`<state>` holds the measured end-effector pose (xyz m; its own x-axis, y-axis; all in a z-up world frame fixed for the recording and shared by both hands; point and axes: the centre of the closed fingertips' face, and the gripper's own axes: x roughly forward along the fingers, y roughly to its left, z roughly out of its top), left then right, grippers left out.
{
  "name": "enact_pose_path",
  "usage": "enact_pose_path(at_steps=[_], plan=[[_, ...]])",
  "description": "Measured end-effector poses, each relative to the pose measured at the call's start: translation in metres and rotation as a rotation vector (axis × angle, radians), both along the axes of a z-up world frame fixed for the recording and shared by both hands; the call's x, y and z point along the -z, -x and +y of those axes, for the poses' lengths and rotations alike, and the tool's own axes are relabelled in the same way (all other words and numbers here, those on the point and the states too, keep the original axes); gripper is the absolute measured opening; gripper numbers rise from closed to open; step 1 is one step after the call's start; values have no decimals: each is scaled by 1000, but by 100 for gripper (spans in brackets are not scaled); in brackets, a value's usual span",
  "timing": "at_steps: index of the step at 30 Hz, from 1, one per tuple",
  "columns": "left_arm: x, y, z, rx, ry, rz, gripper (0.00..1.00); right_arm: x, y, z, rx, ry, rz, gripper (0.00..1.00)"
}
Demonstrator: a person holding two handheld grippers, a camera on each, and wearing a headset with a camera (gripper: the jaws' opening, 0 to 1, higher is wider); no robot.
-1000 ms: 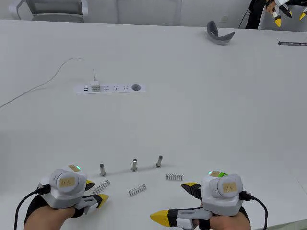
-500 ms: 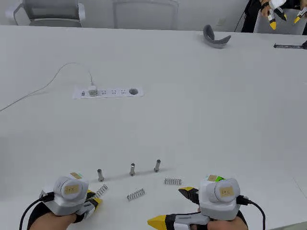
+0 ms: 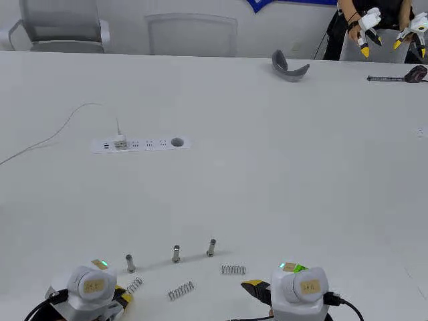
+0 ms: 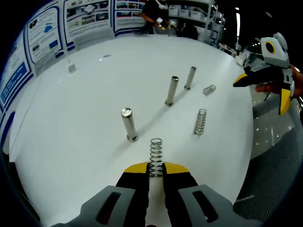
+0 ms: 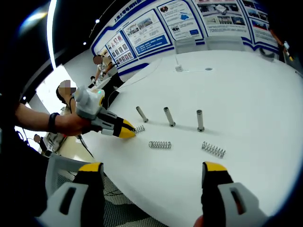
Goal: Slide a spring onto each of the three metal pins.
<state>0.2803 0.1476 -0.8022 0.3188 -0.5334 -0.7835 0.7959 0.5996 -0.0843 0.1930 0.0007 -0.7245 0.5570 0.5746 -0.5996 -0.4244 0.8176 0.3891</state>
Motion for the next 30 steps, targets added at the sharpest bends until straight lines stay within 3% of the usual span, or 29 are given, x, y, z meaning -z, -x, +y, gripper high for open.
enact_pose_path(at_steps=[10, 16, 23, 26, 30], plan=[[-11, 17, 1, -9, 23, 19, 10, 1, 2, 2, -2, -13, 2, 85], [-25, 26, 1, -20, 49, 17, 10, 0, 4, 4, -7, -19, 0, 85], [-39, 28, 1, -24, 76, 12, 10, -1, 3, 5, -10, -29, -1, 84], [-44, 29, -2, -32, 112, 29, 10, -1, 4, 7, -18, -28, 0, 84], [-52, 31, -5, -14, 115, 20, 10, -3, 4, 10, -21, -40, -7, 83]])
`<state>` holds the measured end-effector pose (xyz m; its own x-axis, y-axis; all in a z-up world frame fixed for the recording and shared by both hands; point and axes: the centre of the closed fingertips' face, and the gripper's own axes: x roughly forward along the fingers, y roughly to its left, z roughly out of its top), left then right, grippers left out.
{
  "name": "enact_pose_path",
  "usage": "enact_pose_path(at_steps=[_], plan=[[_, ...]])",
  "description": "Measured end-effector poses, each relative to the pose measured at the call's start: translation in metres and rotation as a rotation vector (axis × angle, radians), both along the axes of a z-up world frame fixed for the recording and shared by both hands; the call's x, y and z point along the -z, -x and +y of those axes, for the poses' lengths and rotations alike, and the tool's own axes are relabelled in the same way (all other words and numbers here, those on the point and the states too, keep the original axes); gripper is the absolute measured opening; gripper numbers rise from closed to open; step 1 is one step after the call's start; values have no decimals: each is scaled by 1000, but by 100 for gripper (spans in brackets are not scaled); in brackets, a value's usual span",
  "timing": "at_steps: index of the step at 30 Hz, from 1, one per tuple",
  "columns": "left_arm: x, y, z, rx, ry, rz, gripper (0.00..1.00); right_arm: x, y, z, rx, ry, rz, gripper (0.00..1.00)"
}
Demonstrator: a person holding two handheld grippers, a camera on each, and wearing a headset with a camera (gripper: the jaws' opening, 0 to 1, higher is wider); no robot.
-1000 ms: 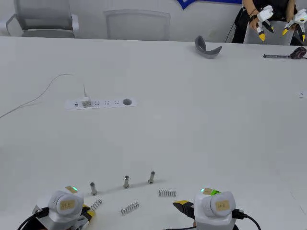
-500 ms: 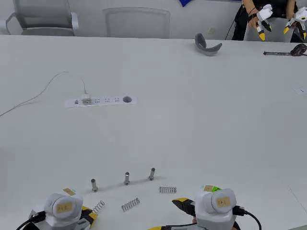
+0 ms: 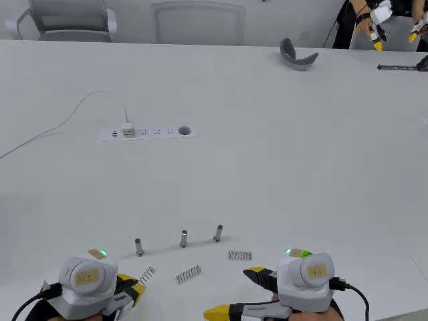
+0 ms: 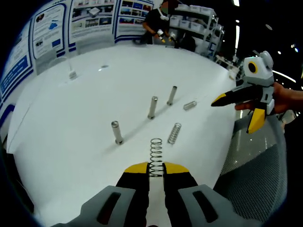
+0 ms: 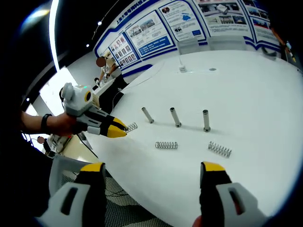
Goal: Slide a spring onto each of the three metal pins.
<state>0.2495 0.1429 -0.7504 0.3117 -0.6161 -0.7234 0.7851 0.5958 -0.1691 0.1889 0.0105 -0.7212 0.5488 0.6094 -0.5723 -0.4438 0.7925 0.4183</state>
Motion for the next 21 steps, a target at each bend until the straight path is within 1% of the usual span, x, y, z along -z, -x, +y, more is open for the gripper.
enact_pose_path(at_steps=[4, 7, 10, 15, 20, 21], plan=[[-11, 1, -4, 18, 13, -17, 10, -3, -1, 1, -6, -8, -18, 81], [-16, 5, -8, 37, 23, -25, 10, -5, -2, 3, -1, -29, -19, 80], [-20, 9, -12, 52, 33, -24, 10, -7, -4, 5, -7, -42, -23, 78], [-25, 19, -23, 99, 35, -26, 10, -20, -11, 11, 5, -118, -43, 70], [-32, 26, -35, 140, 45, -34, 10, -22, -12, 16, 1, -151, -39, 63], [-34, 30, -39, 155, 51, -33, 10, -22, -12, 17, -3, -161, -34, 62]])
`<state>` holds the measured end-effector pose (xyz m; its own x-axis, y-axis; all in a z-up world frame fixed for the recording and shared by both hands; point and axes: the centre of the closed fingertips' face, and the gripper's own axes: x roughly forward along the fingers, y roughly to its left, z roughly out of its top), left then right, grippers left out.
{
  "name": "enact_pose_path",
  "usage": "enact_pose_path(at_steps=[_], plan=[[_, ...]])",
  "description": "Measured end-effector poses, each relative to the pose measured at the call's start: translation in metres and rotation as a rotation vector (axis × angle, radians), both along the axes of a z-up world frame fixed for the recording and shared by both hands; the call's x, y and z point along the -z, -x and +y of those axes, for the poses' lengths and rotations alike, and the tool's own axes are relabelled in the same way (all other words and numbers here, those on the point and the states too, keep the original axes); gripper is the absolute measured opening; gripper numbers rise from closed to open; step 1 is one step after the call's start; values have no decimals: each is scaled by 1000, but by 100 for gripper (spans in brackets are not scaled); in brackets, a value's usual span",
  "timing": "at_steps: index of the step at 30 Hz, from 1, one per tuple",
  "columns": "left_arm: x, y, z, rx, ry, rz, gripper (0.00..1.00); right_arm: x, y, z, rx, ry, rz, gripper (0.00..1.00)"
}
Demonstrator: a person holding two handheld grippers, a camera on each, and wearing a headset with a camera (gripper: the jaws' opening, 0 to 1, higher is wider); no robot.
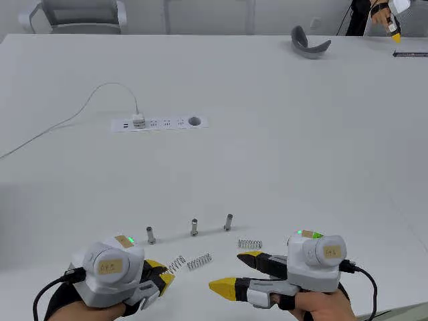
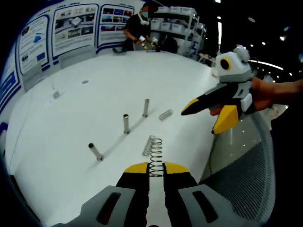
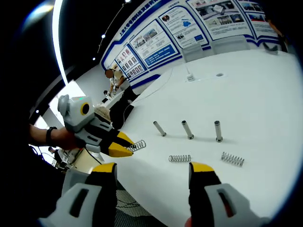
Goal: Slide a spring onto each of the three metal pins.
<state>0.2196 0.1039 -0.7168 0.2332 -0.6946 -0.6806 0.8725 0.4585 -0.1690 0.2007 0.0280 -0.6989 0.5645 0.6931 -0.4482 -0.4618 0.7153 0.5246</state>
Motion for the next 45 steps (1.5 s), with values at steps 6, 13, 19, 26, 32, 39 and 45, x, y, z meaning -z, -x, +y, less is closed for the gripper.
enact_pose_path(at_steps=[6, 13, 19, 26, 32, 39, 45], plan=[[-3, 15, -15, 60, 8, -6, 10, -2, -2, 7, -2, -71, 28, 59], [-6, 34, -32, 117, 19, -5, 10, -4, 2, 19, -13, -151, 61, 50], [-11, 45, -42, 167, 25, -25, 10, -3, 10, 26, -35, -190, 101, 39], [-14, 46, -46, 182, 33, -32, 10, -4, 14, 29, -40, -232, 136, 28], [-13, 48, -45, 203, 29, -36, 10, -8, 16, 28, -27, -291, 168, 20], [-14, 48, -48, 234, 27, -53, 10, -10, 17, 30, -49, -288, 175, 15], [-19, 44, -49, 256, 33, -63, 10, -17, 13, 30, -68, -267, 170, 12]])
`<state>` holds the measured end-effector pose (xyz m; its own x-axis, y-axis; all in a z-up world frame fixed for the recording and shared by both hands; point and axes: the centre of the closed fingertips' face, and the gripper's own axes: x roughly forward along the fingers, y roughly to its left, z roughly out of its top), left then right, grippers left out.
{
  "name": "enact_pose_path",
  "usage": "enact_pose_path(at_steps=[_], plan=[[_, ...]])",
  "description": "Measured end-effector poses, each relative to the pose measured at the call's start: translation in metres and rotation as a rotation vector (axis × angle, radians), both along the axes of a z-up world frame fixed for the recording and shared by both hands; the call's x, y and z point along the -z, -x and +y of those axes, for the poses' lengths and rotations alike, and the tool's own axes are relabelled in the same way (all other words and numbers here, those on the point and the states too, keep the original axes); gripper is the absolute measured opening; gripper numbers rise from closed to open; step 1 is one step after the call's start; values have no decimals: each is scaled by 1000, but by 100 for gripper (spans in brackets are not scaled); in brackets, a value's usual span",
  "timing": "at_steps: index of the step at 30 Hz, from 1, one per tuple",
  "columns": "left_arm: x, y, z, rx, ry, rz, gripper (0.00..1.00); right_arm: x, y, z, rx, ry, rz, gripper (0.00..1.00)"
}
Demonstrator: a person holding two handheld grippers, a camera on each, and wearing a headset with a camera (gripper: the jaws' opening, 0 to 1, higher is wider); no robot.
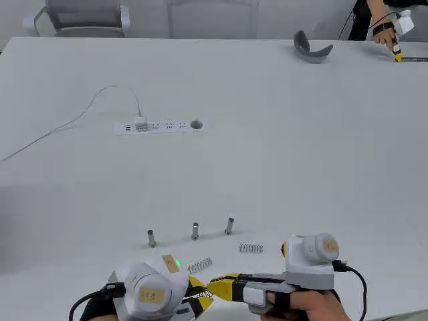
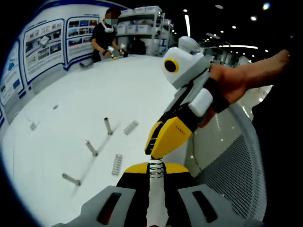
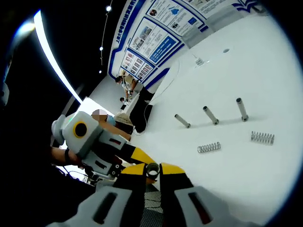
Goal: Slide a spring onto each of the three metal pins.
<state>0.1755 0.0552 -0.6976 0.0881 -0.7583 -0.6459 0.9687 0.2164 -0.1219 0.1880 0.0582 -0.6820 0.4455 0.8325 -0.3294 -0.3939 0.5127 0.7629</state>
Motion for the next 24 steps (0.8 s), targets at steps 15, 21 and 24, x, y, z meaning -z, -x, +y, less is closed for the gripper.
enact_pose_path(at_steps=[15, 21, 24], plan=[[-40, -16, -7, 58, 164, 72, 10, -41, -11, -1, -269, 153, -177, 12], [-46, -15, -8, 110, 172, 72, 10, -46, -7, 1, -432, 252, -230, 12], [-46, -14, -8, 125, 171, 70, 10, -46, -6, 2, -495, 287, -258, 12]])
